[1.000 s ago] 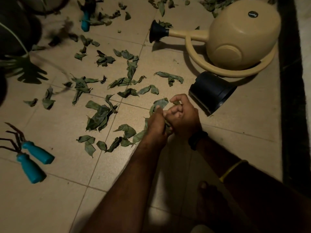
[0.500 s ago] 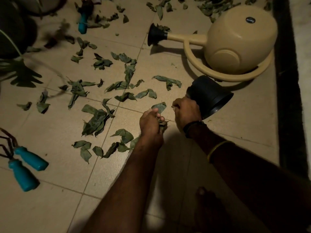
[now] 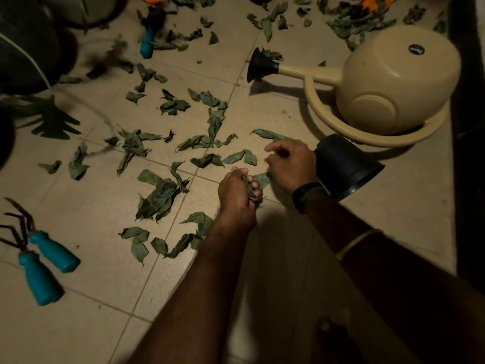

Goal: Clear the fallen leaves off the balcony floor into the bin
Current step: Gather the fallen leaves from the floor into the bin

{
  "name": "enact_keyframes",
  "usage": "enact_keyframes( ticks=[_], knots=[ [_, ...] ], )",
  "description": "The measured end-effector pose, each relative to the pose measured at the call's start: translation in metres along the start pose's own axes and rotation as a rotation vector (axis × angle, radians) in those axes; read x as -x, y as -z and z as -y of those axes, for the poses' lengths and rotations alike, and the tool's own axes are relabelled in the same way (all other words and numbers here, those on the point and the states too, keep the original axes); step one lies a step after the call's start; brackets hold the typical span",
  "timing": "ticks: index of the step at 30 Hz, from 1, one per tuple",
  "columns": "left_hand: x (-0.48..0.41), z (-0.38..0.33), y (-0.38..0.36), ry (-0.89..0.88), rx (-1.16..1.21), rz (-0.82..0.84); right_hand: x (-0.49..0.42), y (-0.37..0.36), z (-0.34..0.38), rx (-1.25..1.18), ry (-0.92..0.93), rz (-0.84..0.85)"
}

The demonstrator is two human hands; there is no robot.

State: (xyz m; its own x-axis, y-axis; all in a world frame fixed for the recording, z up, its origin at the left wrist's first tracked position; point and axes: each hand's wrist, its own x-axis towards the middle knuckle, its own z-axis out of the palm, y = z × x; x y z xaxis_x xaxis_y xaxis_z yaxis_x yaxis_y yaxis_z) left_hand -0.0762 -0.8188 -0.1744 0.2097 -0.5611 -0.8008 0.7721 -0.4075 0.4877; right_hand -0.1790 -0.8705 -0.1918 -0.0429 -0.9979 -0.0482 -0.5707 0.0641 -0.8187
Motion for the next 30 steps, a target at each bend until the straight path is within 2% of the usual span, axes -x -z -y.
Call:
enact_keyframes(
  ticks=[2,4,6,9,12,14,17,19,22,24,26,30],
  knots=[
    [-0.003,-0.002,0.007,0.016,0.027,0.015,-0.026,-0.005,-0.005,0.297,0.05,-0.023],
    [-0.004,-0.003,0.012,0.028,0.042,0.033,-0.044,-0.012,-0.011,0.581,0.154,0.061],
    [-0.006,-0.005,0.016,0.039,0.061,0.035,-0.047,-0.016,-0.015,0.732,0.212,0.152],
    [-0.008,-0.007,0.02,0.044,0.092,0.022,-0.038,-0.014,-0.011,0.852,0.26,0.153],
    [-0.008,-0.011,0.023,0.04,0.069,0.013,-0.029,-0.009,-0.008,0.769,0.207,0.162],
    [-0.01,-0.011,0.026,0.044,0.032,0.004,-0.019,-0.005,-0.004,0.501,0.114,0.149],
    [-0.011,-0.01,0.028,0.054,-0.008,-0.018,0.018,-0.004,0.022,-0.043,0.035,0.025],
    [-0.008,-0.01,0.026,0.057,0.021,-0.035,0.044,-0.008,0.037,-0.281,-0.008,0.04],
    [0.003,-0.012,0.024,0.081,0.047,0.004,0.071,-0.016,0.04,-0.213,0.053,0.095],
    [0.011,-0.012,0.026,0.118,0.032,0.093,0.079,-0.018,0.036,-0.11,0.178,0.102],
    [0.016,-0.012,0.03,0.145,-0.01,0.098,0.08,-0.019,0.034,0.01,0.344,0.138],
    [0.012,-0.016,0.038,0.181,0.016,0.042,0.08,-0.015,0.038,0.171,0.599,0.409]
  ],
)
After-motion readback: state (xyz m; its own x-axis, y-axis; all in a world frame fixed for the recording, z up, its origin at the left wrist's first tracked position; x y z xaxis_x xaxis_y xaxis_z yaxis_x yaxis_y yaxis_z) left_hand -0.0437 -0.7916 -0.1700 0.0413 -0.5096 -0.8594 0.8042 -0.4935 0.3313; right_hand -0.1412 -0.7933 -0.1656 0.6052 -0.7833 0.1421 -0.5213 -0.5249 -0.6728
